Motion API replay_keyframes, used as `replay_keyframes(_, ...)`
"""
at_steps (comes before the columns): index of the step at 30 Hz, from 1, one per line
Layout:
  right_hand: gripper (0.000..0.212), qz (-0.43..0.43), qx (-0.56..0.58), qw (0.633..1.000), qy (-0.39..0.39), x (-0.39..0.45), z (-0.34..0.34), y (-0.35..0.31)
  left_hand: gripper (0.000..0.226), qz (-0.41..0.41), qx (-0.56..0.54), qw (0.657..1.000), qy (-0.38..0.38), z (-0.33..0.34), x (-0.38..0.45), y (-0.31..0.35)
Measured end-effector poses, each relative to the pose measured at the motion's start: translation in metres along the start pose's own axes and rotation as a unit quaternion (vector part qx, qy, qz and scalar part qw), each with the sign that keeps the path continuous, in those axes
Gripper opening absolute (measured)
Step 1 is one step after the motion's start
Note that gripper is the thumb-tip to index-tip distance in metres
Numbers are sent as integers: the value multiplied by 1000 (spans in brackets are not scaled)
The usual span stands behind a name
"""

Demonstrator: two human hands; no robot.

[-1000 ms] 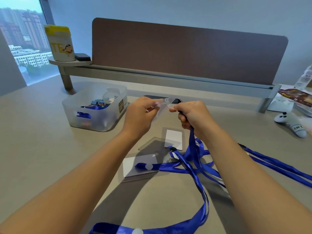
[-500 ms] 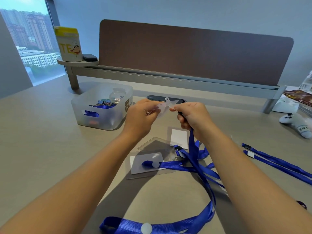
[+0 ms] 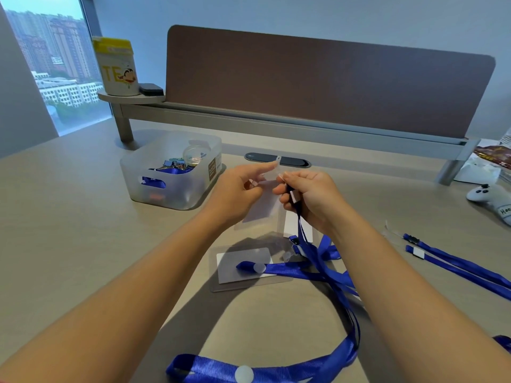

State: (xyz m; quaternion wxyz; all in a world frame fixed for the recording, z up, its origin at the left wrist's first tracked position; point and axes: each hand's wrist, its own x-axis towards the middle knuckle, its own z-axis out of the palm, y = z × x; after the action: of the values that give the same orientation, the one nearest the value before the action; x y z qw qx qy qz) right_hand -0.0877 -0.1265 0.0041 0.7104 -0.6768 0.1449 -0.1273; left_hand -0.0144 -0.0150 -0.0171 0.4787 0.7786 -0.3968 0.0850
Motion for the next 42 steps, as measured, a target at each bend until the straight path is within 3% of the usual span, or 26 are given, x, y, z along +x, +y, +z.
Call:
replay_keyframes(7,38,51,-6,999,11,0,0,-3,34,150,210,966,18,-4,1,-10)
replay_keyframes(12,30,57,-16,998,5,0,1,-3,33,191,255,948,8,-8,-2,-13)
replay_keyframes(18,19,38,-21,999,15,4,3,-3,41,69,127,989,-18,-3,-2,-9)
replay_keyframes(25,14,-10,-117,993,5,5,3,1,27,-39,-58,997,-41,-9,4,1)
replay_keyframes(34,19,-59,-188,980,22,7,5,4,21,-122,-76,988,-48,-9,13,11)
replay_keyframes(42,24,-100,-227,968,40,7,4,7,14,-138,-80,985,-66,-10,13,15)
